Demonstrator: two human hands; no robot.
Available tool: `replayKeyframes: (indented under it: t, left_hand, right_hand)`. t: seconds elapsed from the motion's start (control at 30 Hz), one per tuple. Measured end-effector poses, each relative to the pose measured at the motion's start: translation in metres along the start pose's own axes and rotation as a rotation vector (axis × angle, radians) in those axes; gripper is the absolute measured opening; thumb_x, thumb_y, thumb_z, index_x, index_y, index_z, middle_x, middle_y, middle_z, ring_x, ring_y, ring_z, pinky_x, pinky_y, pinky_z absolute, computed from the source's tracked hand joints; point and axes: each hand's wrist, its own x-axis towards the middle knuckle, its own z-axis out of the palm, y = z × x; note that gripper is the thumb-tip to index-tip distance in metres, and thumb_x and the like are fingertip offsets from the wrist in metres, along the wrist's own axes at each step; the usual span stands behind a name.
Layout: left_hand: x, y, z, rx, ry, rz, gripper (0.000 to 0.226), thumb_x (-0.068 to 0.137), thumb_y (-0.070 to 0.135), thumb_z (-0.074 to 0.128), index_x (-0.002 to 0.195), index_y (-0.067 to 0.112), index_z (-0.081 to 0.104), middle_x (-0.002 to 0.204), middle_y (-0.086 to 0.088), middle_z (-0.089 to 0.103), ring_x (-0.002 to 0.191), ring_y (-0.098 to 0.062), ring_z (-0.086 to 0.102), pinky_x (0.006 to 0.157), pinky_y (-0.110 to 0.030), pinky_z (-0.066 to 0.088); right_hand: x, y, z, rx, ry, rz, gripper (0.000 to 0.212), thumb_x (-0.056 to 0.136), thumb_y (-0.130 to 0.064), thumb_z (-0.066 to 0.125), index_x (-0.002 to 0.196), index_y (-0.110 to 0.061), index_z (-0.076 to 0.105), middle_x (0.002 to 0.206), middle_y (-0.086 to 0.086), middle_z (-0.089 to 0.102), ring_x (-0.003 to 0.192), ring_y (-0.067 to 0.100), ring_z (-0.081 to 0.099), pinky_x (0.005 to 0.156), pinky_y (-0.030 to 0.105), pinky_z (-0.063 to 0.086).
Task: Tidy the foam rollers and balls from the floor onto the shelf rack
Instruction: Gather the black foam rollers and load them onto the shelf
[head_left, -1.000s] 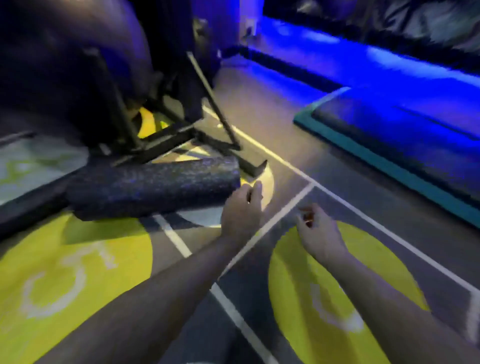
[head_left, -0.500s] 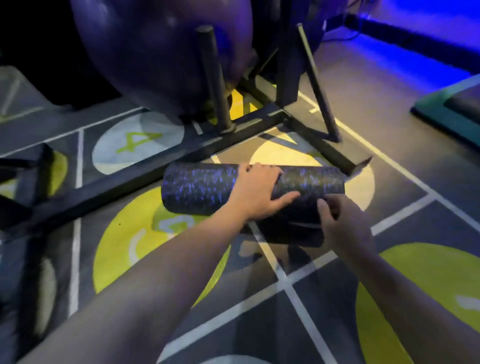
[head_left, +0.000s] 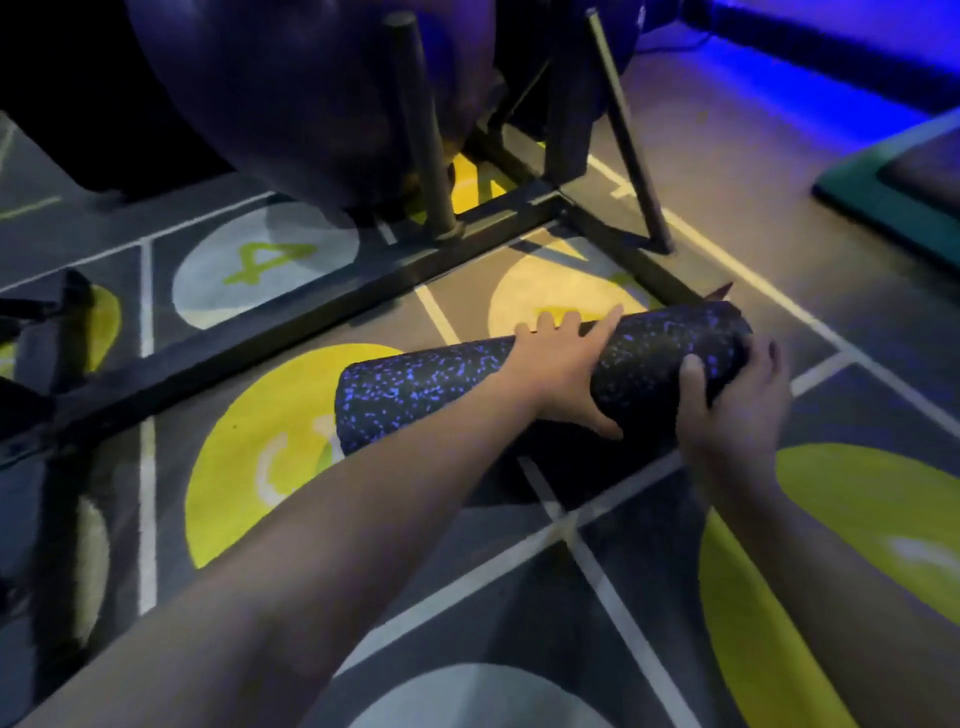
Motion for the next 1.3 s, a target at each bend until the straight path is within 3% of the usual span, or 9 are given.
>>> replayKeyframes:
  t: [0.2,0.33,0.47,0.6,0.73,0.9,1.0,1.07,1.3]
  left_hand:
    - [0.042,0.137,-0.026,-0.333,0.018,-0.014,0.142,0.035,0.1,0.062,0.154,0.041,0.014,0.146,-0.011,0.049,0.135,-0.039,0.046,0.11,-0.054,0.039]
    - [0.054,0.301,-0.012,-0.812,-0.16,0.241,0.119,0.033,0.099,0.07,0.134,0.039,0.055,0.124,0.014,0.069,0.112,-0.009,0.067,0.099,-0.035,0.054]
    - [-0.001,0.485,0.018,-1.091,-0.497,0.394,0.088,0.049,0.087,0.079,0.116,0.031,0.073,0.105,0.012,0.078,0.096,-0.008,0.074,0.095,-0.034,0.058]
    - [-0.135,0.633,0.037,-1.212,-0.728,0.647,0.033,0.088,0.061,0.067,0.109,0.036,0.065,0.105,0.017,0.07,0.101,-0.006,0.068,0.087,-0.012,0.05]
    - [-0.258,0.72,0.063,-1.141,-0.9,0.884,0.08,0.066,0.089,0.059,0.134,0.046,0.058,0.132,0.015,0.065,0.122,-0.011,0.061,0.113,-0.041,0.042]
    - [-0.41,0.761,0.05,-0.782,-1.249,1.12,0.093,0.05,0.095,0.065,0.135,0.064,0.041,0.139,-0.013,0.062,0.103,-0.045,0.069,0.061,-0.031,0.052]
    - [-0.476,0.775,0.04,-0.881,-1.257,1.204,0.124,0.032,0.091,0.078,0.142,0.07,0.026,0.134,0.003,0.066,0.111,-0.042,0.067,0.068,-0.036,0.058]
    - [-0.512,0.782,0.028,-1.006,-1.186,1.233,0.097,0.066,0.069,0.079,0.148,0.053,0.03,0.124,0.022,0.065,0.111,-0.008,0.066,0.092,-0.038,0.053]
    - [-0.589,0.863,-0.02,-1.251,-1.011,1.267,0.047,0.089,0.028,0.076,0.13,0.035,0.054,0.113,0.016,0.075,0.101,-0.008,0.073,0.077,-0.023,0.059]
  right_hand:
    - [-0.01,0.052,-0.081,0.312,0.171,0.645,0.1,0.089,-0.073,0.048,0.155,-0.001,0.025,0.153,0.02,0.04,0.142,0.033,0.04,0.12,0.044,0.029]
    - [-0.057,0.118,-0.194,0.582,0.236,0.923,0.129,0.049,-0.105,0.039,0.145,-0.019,0.043,0.123,-0.002,0.062,0.112,0.022,0.063,0.106,0.05,0.05]
    - [-0.152,0.171,-0.339,0.537,0.518,0.923,0.075,0.082,-0.075,0.063,0.134,-0.023,0.049,0.128,-0.003,0.066,0.112,0.013,0.066,0.104,0.033,0.051]
    - [-0.288,0.191,-0.465,0.412,0.863,0.929,0.075,0.072,-0.056,0.086,0.128,-0.027,0.047,0.126,-0.01,0.065,0.106,0.003,0.066,0.096,0.021,0.051]
    - [-0.412,0.188,-0.566,0.264,1.235,0.926,0.099,0.049,-0.069,0.092,0.132,-0.032,0.052,0.123,-0.012,0.07,0.108,0.007,0.07,0.101,0.035,0.056]
    - [-0.553,0.147,-0.658,0.1,1.469,1.058,0.138,0.046,-0.077,0.086,0.158,-0.03,0.02,0.149,-0.006,0.052,0.132,0.018,0.055,0.113,0.04,0.043]
    - [-0.614,0.14,-0.7,0.142,1.55,1.073,0.146,0.038,-0.081,0.081,0.158,-0.031,0.015,0.148,-0.001,0.053,0.129,0.025,0.057,0.109,0.047,0.046]
    - [-0.636,0.142,-0.724,0.212,1.528,1.033,0.139,0.044,-0.08,0.081,0.158,-0.031,0.017,0.145,0.001,0.054,0.123,0.028,0.06,0.105,0.049,0.049]
    - [-0.674,0.157,-0.813,0.437,1.559,0.658,0.067,0.064,-0.064,0.085,0.113,-0.026,0.06,0.114,-0.005,0.072,0.102,0.018,0.073,0.096,0.04,0.058]
